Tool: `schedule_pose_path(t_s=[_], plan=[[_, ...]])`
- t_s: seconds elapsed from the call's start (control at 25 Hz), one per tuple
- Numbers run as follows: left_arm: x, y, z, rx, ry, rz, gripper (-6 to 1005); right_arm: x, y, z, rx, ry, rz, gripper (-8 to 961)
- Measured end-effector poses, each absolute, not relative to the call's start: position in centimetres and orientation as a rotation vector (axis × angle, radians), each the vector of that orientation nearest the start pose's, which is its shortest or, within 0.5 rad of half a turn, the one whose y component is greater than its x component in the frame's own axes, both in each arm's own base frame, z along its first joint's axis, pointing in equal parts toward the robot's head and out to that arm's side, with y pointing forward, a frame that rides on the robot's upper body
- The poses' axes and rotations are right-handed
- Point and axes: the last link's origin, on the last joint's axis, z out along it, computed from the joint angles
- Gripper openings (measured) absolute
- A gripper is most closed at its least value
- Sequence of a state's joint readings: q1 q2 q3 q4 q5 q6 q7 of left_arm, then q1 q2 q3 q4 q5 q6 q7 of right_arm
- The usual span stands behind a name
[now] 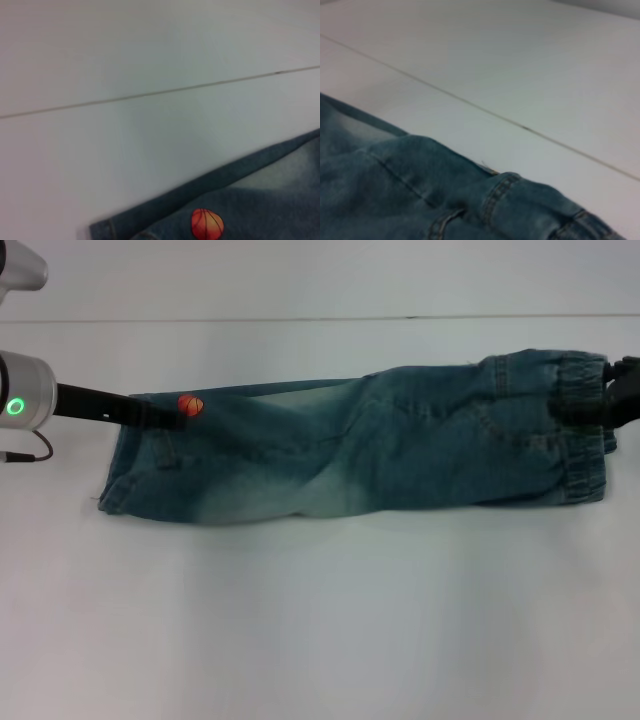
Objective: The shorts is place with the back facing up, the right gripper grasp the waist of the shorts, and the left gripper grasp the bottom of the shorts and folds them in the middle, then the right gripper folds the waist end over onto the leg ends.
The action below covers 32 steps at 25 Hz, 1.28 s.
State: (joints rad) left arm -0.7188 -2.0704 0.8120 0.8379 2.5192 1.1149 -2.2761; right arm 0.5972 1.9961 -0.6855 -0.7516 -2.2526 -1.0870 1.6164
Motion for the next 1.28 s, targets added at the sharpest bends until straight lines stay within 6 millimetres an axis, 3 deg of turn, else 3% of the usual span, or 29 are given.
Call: schedule_pose_path(t_s=[0.12, 0.28, 0.48, 0.72, 0.92, 1.08, 1.28], plan=[[-25.5, 42.0, 2.2, -2.272, -1.195, -0.068, 611, 31.1, 39.8, 6.5, -2.337, 0.755, 0.136, 907], [-25.3, 41.6, 1.7, -2.301, -1.200, -0.068, 802, 31.3, 39.3, 7.7, -2.292, 0.794, 0.138, 914], [-24.0, 41.1, 1.7, -2.376, -1.146, -0.134, 923, 32.1, 38.3, 9.2, -2.232, 0.793, 0.124, 919], [-22.6, 39.6, 2.0, -2.502, -1.053, -0.319, 922, 33.0, 36.1, 9.8, -2.247, 0.760, 0.149, 921], [-22.5, 36.9, 2.2, -2.658, -0.951, -0.471, 922, 34.1, 33.1, 9.6, -2.273, 0.732, 0.289, 923], [-23.1, 35.2, 2.4, -2.721, -0.938, -0.527, 922, 36.1, 30.4, 9.5, -2.176, 0.699, 0.420, 924], [-23.7, 34.1, 2.5, -2.748, -0.962, -0.541, 921, 38.5, 27.9, 7.7, -2.098, 0.697, 0.451, 926]])
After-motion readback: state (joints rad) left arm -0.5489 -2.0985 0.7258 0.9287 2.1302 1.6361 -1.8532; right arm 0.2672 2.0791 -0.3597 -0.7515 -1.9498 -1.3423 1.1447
